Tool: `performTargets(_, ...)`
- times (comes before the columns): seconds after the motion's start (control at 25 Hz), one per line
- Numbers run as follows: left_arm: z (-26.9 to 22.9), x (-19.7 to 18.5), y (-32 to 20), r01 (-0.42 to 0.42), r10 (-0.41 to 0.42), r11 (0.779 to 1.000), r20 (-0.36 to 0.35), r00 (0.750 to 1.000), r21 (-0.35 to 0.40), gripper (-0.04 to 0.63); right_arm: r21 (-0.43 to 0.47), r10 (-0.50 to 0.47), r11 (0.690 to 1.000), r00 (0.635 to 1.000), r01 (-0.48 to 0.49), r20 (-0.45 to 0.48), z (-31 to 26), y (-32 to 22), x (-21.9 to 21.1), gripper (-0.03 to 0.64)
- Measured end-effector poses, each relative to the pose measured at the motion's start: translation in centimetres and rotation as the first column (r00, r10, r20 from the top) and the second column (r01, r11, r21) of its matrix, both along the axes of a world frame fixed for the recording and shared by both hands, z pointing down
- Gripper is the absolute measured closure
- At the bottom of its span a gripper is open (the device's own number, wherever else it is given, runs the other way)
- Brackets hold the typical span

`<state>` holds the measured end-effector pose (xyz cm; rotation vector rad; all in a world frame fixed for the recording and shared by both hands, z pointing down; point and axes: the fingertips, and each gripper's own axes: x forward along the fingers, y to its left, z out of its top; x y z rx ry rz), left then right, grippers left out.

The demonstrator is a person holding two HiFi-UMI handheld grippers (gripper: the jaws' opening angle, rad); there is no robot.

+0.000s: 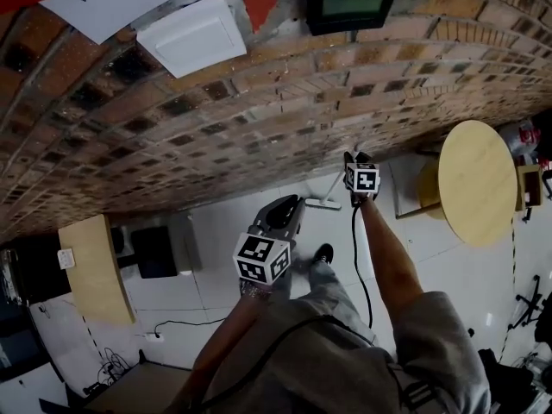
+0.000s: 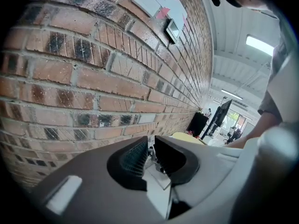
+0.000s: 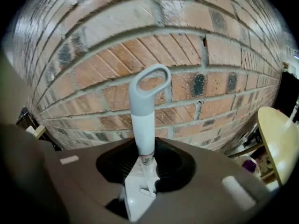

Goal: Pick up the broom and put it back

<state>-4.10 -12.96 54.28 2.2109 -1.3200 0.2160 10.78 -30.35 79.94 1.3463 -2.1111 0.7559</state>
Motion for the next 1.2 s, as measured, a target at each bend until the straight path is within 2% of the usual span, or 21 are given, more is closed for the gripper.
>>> performTargets(0.28, -0.4, 0.9, 1.2, -0.056, 0.056, 0.998, -0.001, 0.998, 0.033, 0.543, 0.093, -0.071, 0.993, 0.997, 0.073, -0.027, -6.4, 8.0, -1.8, 0.518)
performTargets(0.44, -1.4, 1.3, 2.0, -0.070, 0.070, 0.995, -0.007, 0.997, 0.071, 0.543, 0.187, -0.079, 0.979, 0.997, 0.079, -0.006, -14.0, 11.2, -2.4, 0.518)
performTargets(0.72, -4.6, 2.2, 2.2, -0.113, 0.116, 0.978, -0.011, 0.993, 0.173, 0.514, 0.287, -0.148, 0.949, 0.988, 0.129, 0.046, -25.9, 15.9, -5.8, 0.518)
performTargets(0.92, -5.8, 2.2, 2.7, -0.135, 0.138, 0.971, 0.002, 0.990, 0.199, 0.515, 0.304, -0.175, 0.943, 0.979, 0.135, 0.107, -28.8, 18.1, -7.6, 0.518)
performTargets(1.2, -7.0, 2.1, 3.2, -0.136, 0.139, 0.962, 0.003, 0.990, 0.238, 0.572, 0.308, -0.194, 0.941, 0.970, 0.143, 0.144, -30.1, 20.1, -8.8, 0.518)
